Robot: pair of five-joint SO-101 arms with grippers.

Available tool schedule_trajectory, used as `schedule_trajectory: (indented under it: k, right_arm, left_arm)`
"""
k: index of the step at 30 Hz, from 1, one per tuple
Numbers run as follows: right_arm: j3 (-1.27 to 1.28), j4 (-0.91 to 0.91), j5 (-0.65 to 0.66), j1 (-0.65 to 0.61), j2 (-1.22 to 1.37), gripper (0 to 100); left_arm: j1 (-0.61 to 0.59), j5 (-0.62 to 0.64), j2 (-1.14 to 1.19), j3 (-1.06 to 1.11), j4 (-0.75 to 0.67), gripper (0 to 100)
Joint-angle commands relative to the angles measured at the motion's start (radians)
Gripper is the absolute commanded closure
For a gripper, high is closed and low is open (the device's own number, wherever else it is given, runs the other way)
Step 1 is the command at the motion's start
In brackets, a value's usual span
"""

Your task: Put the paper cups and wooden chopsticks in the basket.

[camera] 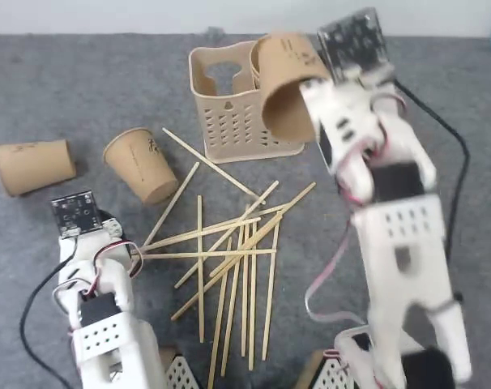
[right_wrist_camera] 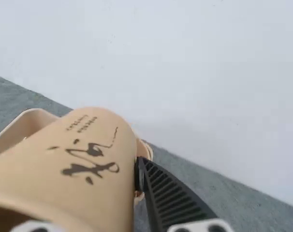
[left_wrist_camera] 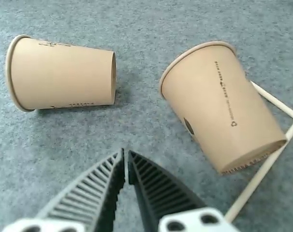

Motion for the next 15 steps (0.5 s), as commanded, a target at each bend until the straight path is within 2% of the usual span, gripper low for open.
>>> schedule_trajectory:
  k: [1, 9, 15]
  right_arm:
    - [-0.167, -0.042, -0.012, -0.001, 0.101, 99.1]
    - [-0.245, -0.042, -0.012, -0.002, 0.282, 98.6]
    - [-0.245, -0.051, -0.012, 0.001, 0.335, 87.6]
  left_arm:
    - [0.003, 0.003, -0.018, -0.004, -0.026, 99]
    - [0.023, 0.003, -0.018, -0.004, -0.026, 99]
    - [0.023, 0.003, -0.018, -0.004, -0.026, 99]
